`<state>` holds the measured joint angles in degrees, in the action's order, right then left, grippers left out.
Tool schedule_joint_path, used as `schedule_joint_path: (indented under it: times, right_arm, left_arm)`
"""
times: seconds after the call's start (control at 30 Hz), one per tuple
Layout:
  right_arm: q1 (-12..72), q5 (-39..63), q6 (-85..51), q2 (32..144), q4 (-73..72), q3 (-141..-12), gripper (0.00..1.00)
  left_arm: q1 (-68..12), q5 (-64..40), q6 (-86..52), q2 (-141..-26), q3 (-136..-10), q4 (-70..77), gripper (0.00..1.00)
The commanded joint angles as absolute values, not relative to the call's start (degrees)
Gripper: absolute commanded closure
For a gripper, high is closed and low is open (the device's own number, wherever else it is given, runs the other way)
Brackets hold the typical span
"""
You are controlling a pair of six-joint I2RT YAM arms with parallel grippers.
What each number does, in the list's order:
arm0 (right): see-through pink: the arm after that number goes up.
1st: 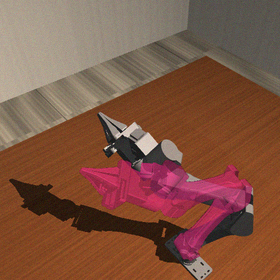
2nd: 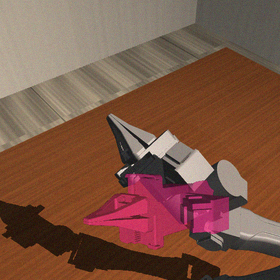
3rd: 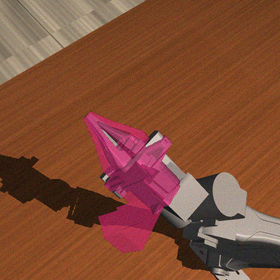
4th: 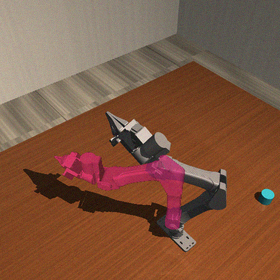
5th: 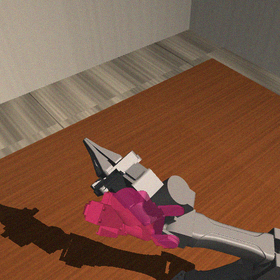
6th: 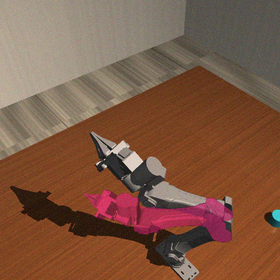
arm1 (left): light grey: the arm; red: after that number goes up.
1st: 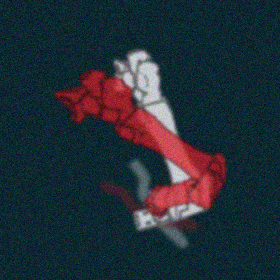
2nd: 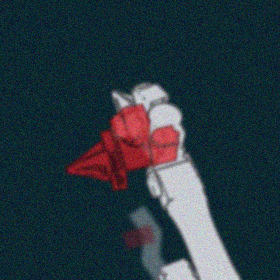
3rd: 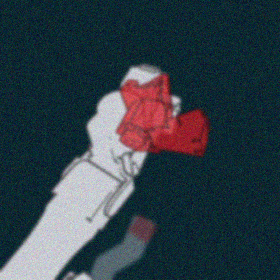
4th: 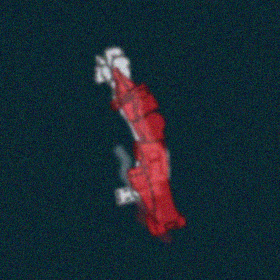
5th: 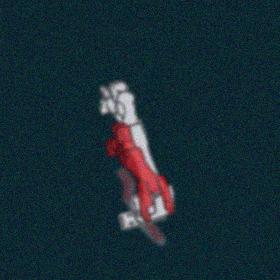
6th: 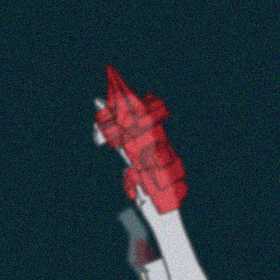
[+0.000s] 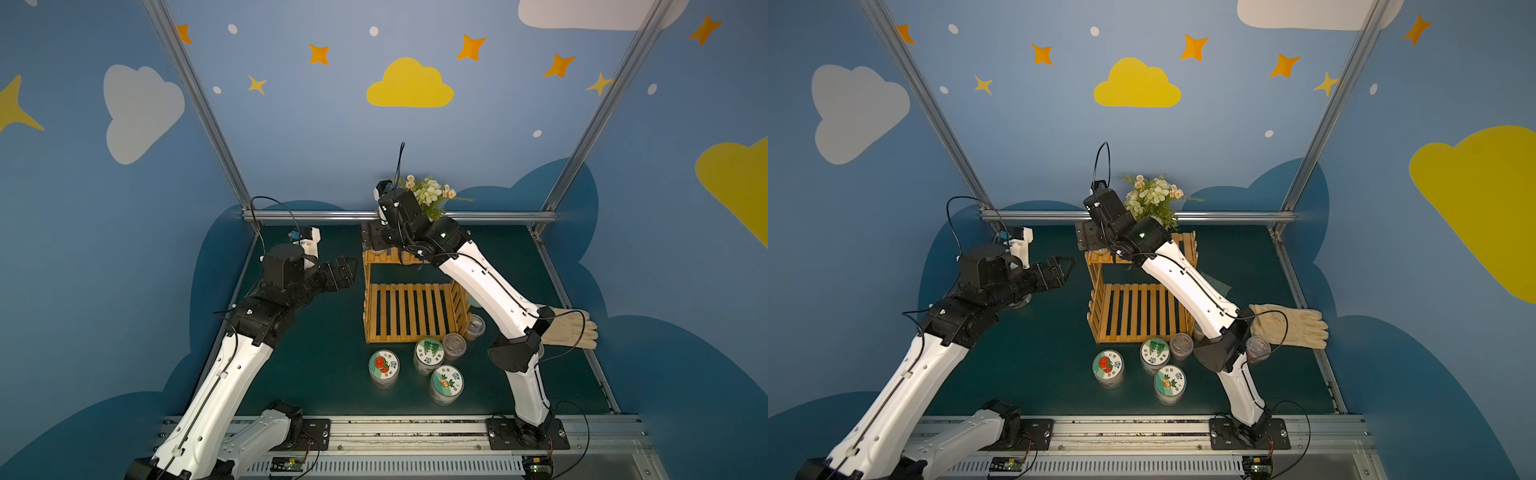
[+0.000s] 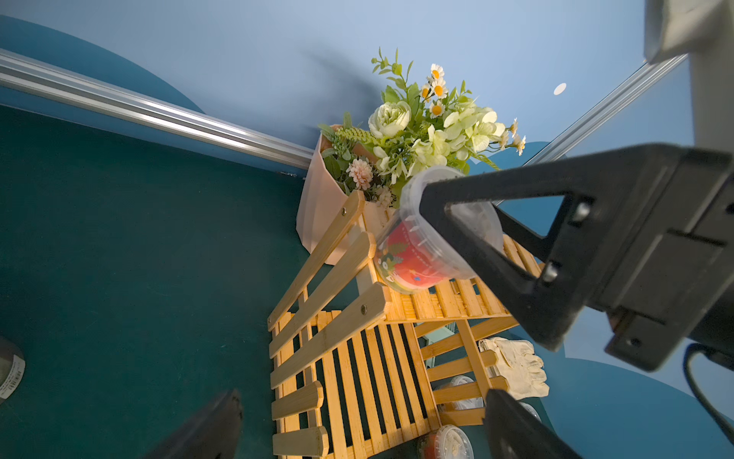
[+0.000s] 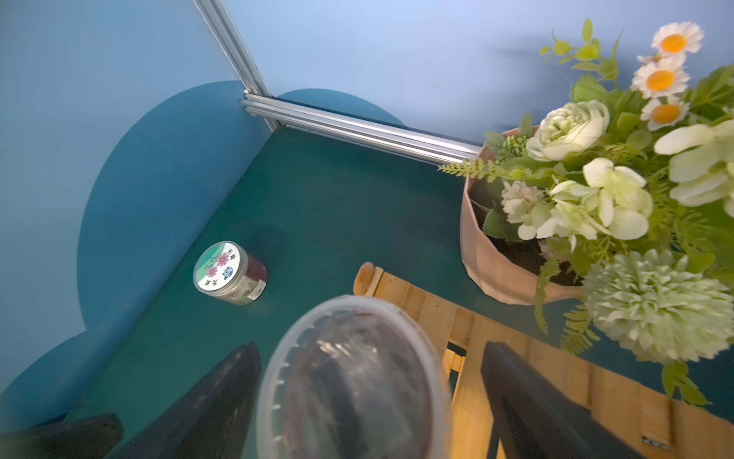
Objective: Place the seed container on the shelf
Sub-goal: Place the seed jar on the shelf.
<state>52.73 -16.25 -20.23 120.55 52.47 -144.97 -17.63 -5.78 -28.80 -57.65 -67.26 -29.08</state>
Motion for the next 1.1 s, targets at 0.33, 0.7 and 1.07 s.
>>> schedule_joint_path:
  times: [0.33,0.7,1.07]
  right_arm:
    - [51.1,-12.6,-18.7,120.6,54.9,-146.3,0.05]
    - [51.0,-14.7,-19.6,121.2,55.4,-146.3,0.18]
    - [52.6,-17.6,-22.7,122.4,52.8,-146.1,0.24]
  left_arm:
    - [-17.4,-6.7,-29.0,-57.2,-68.1,-28.4,0.0]
    - [-17.4,-6.8,-29.4,-57.3,-68.3,-28.3,0.0]
    - [-17.4,-6.8,-29.3,-57.1,-68.1,-28.2,0.0]
